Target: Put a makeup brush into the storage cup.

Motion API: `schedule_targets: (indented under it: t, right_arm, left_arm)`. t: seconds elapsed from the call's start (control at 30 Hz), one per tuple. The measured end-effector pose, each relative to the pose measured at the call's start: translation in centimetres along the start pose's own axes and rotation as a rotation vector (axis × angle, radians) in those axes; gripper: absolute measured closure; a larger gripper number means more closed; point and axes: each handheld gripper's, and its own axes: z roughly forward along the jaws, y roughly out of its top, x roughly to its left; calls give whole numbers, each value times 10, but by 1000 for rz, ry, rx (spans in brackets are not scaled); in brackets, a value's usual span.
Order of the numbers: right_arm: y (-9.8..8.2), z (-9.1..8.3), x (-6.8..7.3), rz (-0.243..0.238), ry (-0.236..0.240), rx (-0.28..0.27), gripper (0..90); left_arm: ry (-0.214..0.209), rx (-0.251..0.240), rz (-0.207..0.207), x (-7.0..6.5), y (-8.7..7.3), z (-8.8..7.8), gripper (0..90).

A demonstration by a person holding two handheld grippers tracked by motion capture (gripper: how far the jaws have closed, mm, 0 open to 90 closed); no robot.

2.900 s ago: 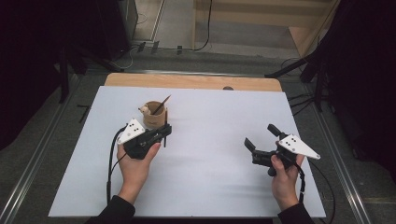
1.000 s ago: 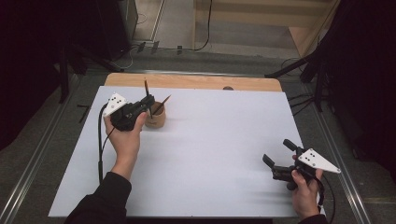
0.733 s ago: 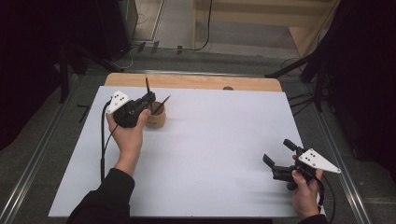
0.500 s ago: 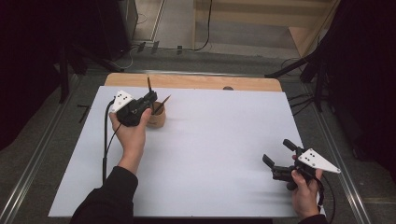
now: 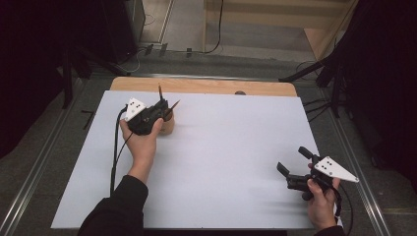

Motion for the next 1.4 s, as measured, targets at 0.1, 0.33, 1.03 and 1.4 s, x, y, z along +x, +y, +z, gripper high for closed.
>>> schedule_targets:
  t: [0.1,0.33,1.03,1.4]
  right_arm:
    - [0,0,0,1,0,-1,0]
    - [0,0,-1,-2,0,1,0]
    - [0,0,-1,-2,-6,2,0]
    - [0,0,0,0,-6,4,0]
  left_arm:
    - [6,5,6,-1,-2,0,841]
    - [16,27,28,-5,-6,3,841]
    - [19,39,0,-7,0,-20,347]
    - [-69,78,-24,-5,0,-46,0]
